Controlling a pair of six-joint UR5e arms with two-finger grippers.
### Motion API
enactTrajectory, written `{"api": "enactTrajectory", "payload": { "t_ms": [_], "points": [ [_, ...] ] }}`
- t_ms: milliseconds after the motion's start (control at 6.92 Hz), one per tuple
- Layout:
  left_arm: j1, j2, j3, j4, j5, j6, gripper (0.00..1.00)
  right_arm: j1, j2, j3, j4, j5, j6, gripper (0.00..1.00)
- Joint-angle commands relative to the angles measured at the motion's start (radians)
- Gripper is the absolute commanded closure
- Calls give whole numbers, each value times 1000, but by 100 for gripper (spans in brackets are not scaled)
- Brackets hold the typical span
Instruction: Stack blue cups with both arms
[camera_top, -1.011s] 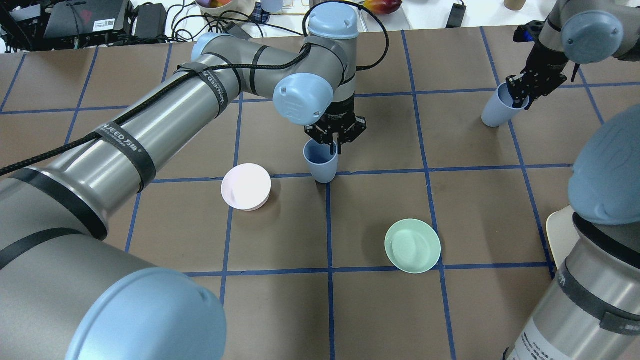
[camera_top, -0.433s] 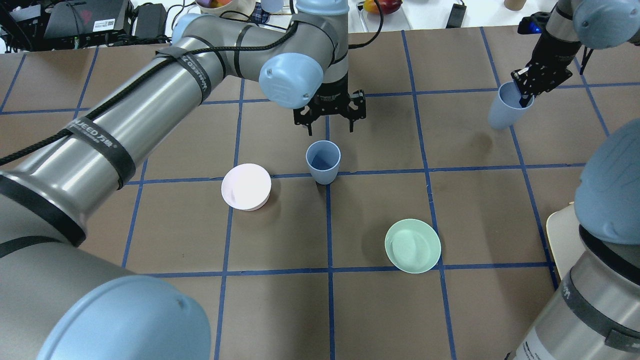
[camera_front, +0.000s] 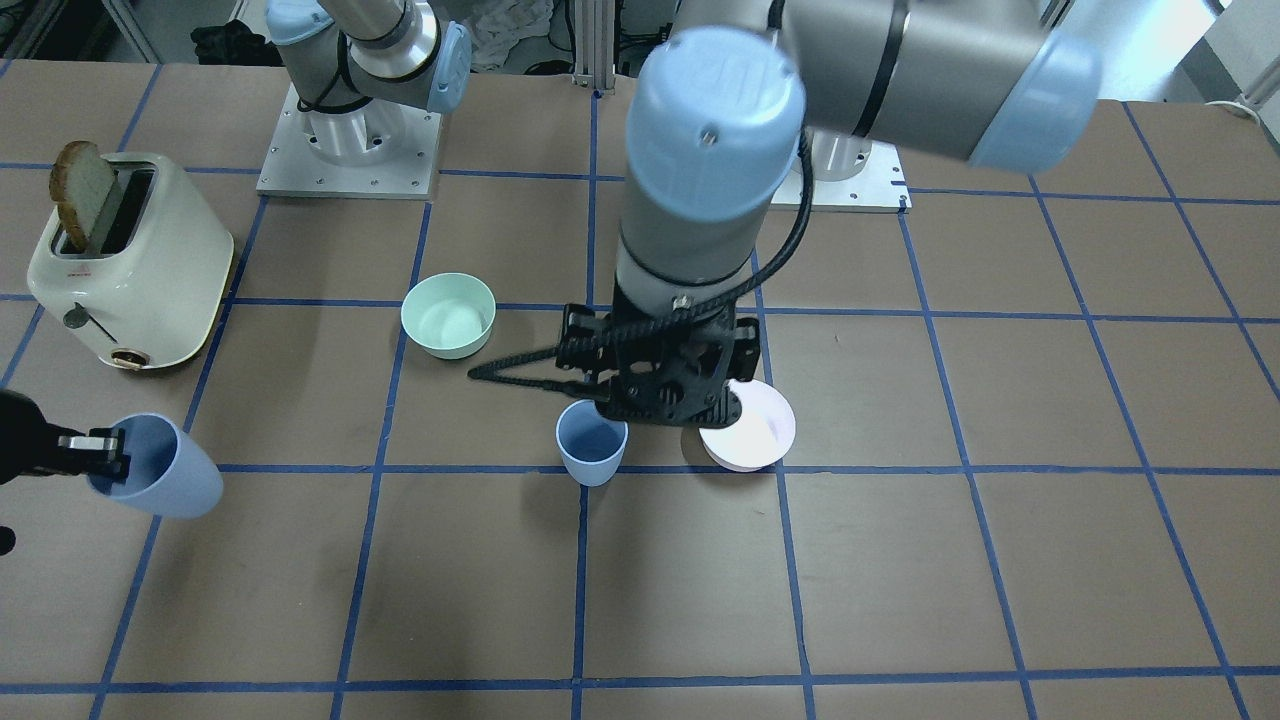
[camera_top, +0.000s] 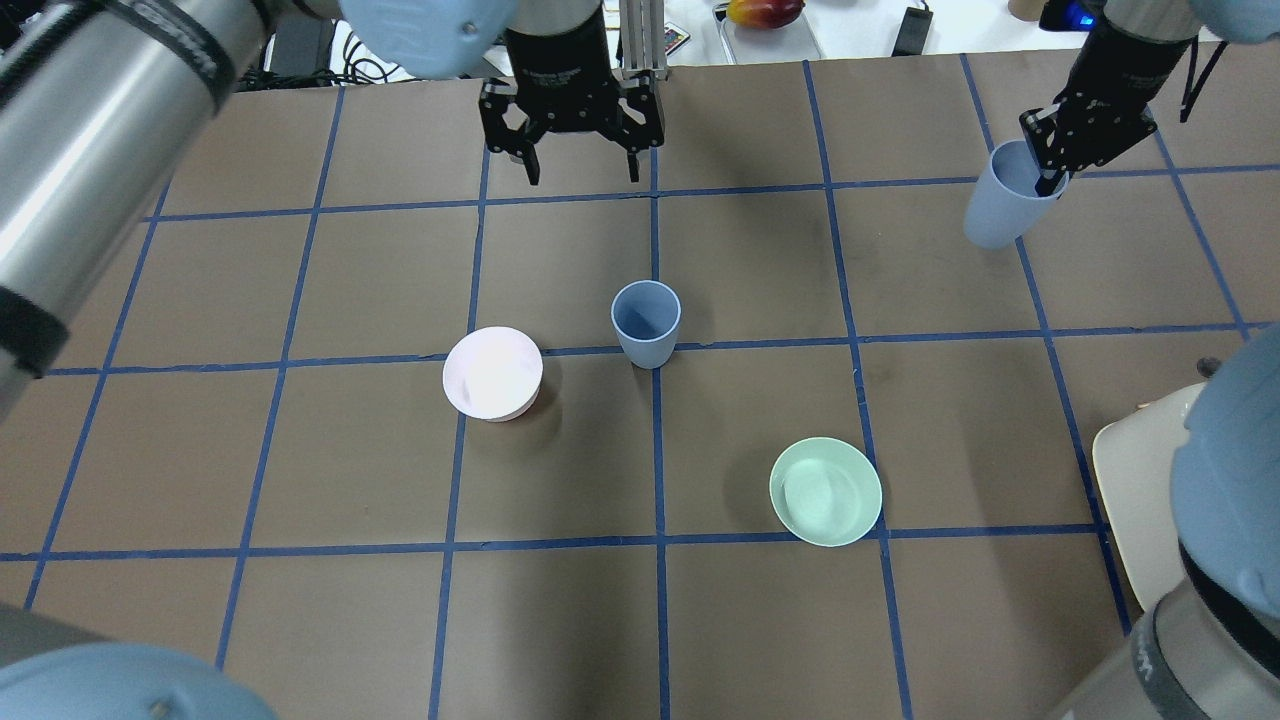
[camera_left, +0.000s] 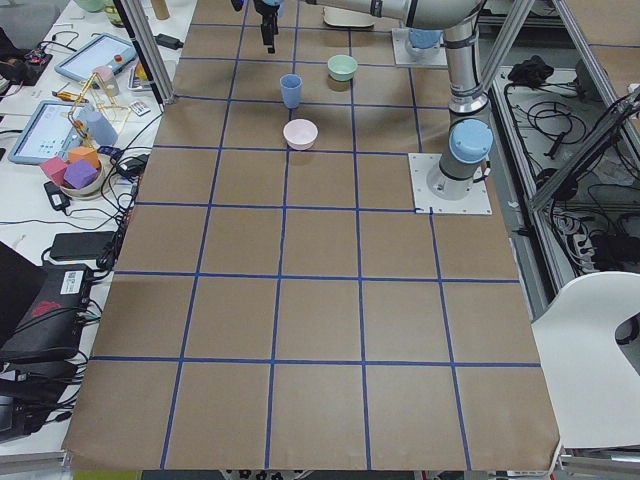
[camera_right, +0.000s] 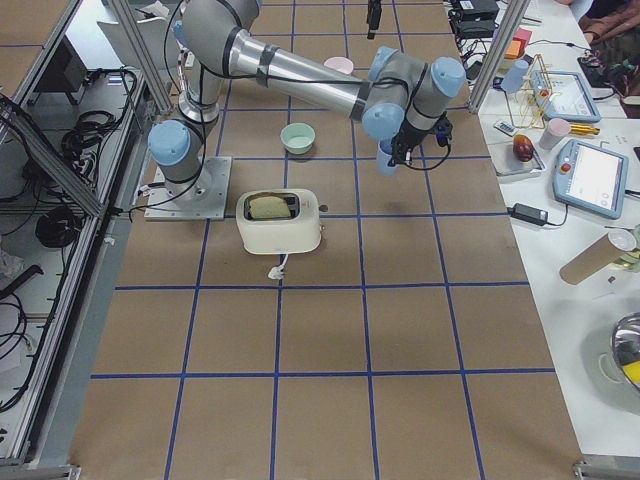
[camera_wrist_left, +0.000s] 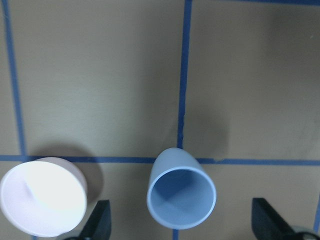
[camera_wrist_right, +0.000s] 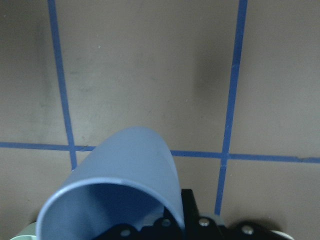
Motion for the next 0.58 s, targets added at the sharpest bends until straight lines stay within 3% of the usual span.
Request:
{"api": "enactTrajectory", "payload": {
  "t_ms": [0,289,433],
  "points": [
    [96,148,-25,-134,26,57,0,98,-84,3,102,36,140,100],
    [187,258,-171,-147,52,55,0,289,-113,5,94,41,314,100],
    [197,306,-266,-62,52,54,0,372,-115,5,90,41,389,100]
  ]
}}
